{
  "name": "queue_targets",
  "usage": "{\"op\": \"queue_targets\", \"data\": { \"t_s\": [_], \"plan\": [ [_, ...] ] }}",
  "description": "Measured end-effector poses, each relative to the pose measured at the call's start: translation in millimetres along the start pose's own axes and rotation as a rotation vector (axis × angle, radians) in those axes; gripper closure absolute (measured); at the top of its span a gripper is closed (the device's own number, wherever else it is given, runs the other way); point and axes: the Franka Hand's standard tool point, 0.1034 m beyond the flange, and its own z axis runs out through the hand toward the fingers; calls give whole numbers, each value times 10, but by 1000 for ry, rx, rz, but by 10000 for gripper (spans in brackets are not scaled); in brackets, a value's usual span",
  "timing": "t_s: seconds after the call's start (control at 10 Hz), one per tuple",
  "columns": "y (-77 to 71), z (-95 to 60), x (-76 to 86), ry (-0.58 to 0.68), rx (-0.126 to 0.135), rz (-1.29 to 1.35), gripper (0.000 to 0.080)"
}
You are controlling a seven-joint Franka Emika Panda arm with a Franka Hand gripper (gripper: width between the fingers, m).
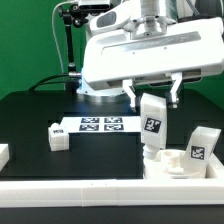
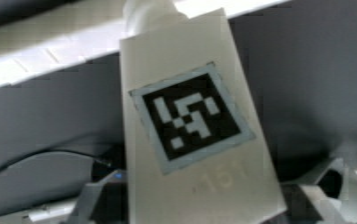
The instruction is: Assemble stool
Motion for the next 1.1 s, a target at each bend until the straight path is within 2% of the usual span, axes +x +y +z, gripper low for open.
{"op": "queue_targets", "data": {
  "t_s": [0.2, 0.3, 0.4, 0.6, 0.7, 0.9, 1.1],
  "plan": [
    [1, 0, 0, 0, 0, -1, 469],
    [36, -18, 35, 31, 0, -18, 469],
    [136, -17, -27, 44, 7, -35, 469],
    [63, -17, -210, -9, 63, -37, 469],
    [73, -17, -261, -30, 78, -45, 469],
    [159, -5, -267, -61, 95, -23, 469],
    [148, -4, -275, -63, 99, -21, 469]
  ]
}}
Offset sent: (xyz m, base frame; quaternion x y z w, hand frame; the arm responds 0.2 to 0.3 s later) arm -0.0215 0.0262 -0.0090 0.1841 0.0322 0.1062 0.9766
